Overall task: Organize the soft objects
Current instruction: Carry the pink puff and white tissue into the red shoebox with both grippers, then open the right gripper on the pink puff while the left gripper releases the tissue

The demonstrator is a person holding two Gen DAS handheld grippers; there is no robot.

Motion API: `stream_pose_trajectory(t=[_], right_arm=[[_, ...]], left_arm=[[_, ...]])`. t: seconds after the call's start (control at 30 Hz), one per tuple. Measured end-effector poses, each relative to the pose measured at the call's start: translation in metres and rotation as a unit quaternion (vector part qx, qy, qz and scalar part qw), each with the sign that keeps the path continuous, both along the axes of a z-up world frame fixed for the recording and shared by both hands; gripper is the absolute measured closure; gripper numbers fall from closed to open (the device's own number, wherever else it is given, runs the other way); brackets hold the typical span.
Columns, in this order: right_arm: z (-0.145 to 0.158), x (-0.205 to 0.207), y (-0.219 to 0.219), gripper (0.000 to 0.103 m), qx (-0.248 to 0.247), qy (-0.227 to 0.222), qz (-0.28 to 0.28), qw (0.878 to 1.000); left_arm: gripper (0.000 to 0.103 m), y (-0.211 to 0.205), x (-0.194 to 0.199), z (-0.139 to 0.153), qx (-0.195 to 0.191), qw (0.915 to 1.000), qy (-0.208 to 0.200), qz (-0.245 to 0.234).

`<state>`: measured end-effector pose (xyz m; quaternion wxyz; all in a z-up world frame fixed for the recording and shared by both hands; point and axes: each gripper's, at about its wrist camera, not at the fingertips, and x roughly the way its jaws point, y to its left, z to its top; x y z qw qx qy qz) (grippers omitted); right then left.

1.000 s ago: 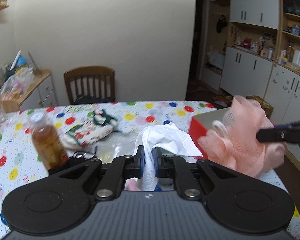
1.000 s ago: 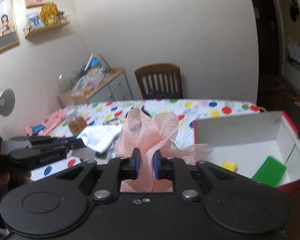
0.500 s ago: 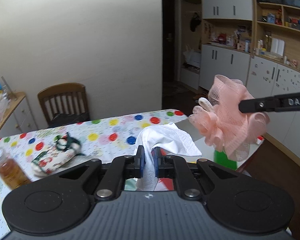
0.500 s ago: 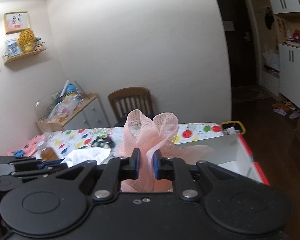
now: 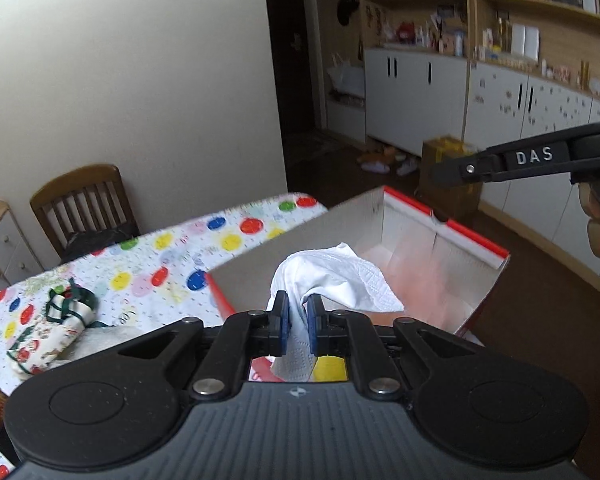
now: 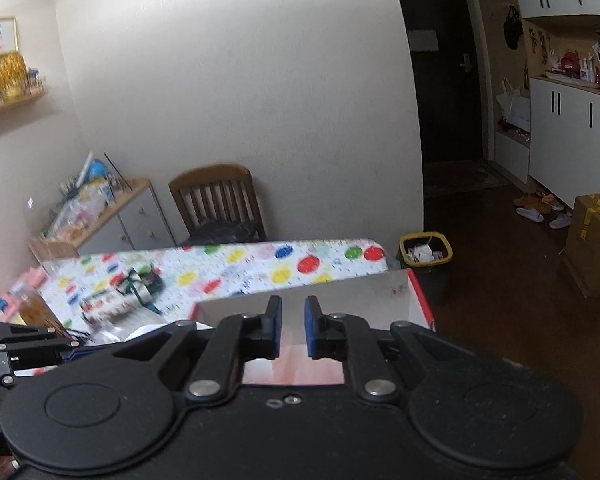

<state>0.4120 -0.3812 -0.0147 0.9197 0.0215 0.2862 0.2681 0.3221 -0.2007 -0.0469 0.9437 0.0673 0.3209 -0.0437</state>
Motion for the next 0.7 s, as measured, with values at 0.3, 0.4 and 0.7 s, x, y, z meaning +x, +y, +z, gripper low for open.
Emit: stream_pose_trajectory(t=[0.3,0.4,0.7], right_arm=[[-0.037,0.025,-0.009,0.092,0.007,0.063,0.019,0.998],[-0.048,0.024,-0.012,0.092,0.008,0.081,0.027,0.996],[-0.067,0.02,-0.025,0.092,0.01,0.122,0.037,0.992]], left_arm=[[0.093,-0.017,0.051,-0.035,0.024,0.9984,0.051,0.009],[0.093,-0.021,0.068,-0.048,0.028,0.9967,0.076,0.009],[0.093,-0.027,0.092,-0.072,0.038,0.9914,0.123,0.023]])
